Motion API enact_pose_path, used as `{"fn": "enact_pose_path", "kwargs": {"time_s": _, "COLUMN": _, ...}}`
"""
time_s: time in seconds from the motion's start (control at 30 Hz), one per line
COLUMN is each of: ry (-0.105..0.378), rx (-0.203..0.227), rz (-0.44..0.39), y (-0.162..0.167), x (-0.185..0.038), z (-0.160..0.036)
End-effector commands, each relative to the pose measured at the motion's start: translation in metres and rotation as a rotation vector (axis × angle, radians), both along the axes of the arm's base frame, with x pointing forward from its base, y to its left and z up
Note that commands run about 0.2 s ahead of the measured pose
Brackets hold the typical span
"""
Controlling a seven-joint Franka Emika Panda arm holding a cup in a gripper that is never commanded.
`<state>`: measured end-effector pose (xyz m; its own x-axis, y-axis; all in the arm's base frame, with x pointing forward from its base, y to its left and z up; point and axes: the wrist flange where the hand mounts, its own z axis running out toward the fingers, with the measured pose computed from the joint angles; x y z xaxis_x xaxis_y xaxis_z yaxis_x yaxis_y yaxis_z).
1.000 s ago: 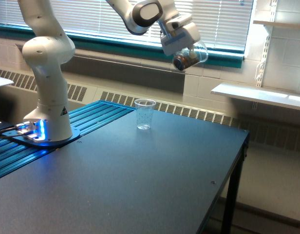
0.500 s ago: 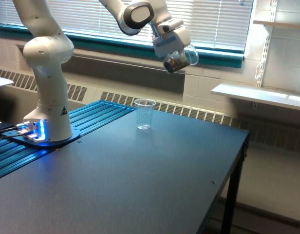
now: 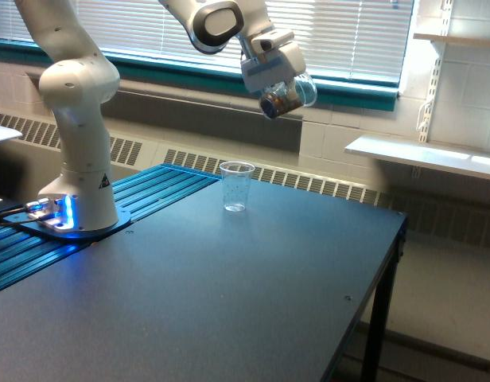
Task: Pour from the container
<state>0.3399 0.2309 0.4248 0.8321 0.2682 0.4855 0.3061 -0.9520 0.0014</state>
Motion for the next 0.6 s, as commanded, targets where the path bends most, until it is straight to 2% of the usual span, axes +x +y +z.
{"fn": "enact_pose_path", "kwargs": {"time_s": 0.03, "ry": -0.009, "rx": -0.029, "rz": 0.078, "y": -0.004, "x": -0.014, "z": 0.003}}
{"fn": "enact_pose_path", "kwargs": {"time_s": 0.33, "ry": 0.039, "rx": -0.027, "rz": 0.115, "y": -0.007, "x": -0.038, "z": -0.016}}
{"fn": "enact_pose_path", "kwargs": {"time_s": 0.6, "ry": 0.079, "rx": -0.038, "rz": 0.133, "y": -0.009, "x": -0.047, "z": -0.031}}
